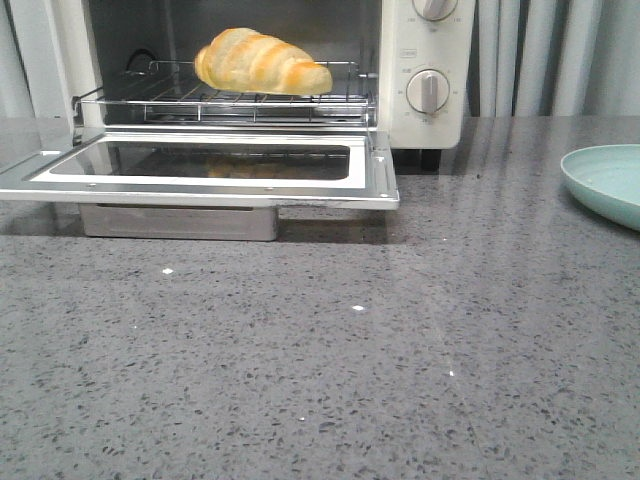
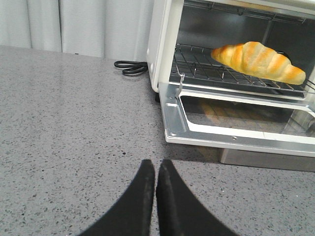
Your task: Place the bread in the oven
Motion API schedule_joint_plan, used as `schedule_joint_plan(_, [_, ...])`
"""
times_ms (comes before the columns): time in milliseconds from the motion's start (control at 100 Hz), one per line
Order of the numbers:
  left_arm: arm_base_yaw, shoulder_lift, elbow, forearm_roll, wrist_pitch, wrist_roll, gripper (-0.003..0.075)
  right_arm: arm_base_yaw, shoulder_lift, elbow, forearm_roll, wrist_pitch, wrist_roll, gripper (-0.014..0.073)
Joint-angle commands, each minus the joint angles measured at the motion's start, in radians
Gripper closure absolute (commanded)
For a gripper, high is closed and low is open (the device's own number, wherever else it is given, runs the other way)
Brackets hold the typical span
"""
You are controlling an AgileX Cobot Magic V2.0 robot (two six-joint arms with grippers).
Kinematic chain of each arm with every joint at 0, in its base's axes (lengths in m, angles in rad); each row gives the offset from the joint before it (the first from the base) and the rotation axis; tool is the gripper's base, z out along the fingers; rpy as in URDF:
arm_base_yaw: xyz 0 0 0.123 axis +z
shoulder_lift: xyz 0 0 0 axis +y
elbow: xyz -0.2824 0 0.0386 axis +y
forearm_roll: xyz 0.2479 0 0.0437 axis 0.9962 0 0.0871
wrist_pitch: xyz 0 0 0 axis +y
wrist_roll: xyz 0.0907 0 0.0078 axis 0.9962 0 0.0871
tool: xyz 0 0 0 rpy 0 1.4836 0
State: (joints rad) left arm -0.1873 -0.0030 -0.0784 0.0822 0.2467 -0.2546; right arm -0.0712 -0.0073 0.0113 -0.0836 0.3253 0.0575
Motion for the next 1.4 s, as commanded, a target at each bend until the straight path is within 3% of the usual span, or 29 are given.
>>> schedule_joint_plan(0, [0.001, -0.025, -0.027, -0.007, -0.083, -0.006, 0.0741, 0.002, -0.022, 0.024, -0.005, -0.039, -0.009, 0.0667])
schedule_joint_plan(1100, [0.001, -0.025, -0.027, -0.007, -0.083, -0.006, 0.0741, 0.002, -0.022, 0.024, -0.005, -0.002, -0.009, 0.0667])
schedule_joint_plan(1240, [0.003, -0.025, -0.015, 0.06, -0.103, -0.006, 0.0741, 0.002, -0.022, 0.024, -0.005, -0.002, -0.009, 0.0667])
schedule_joint_plan(1390, [0.064, -0.025, 0.026, 0.028, -0.108, -0.006, 0.0741, 0.002, -0.022, 0.024, -0.005, -0.002, -0.009, 0.0667])
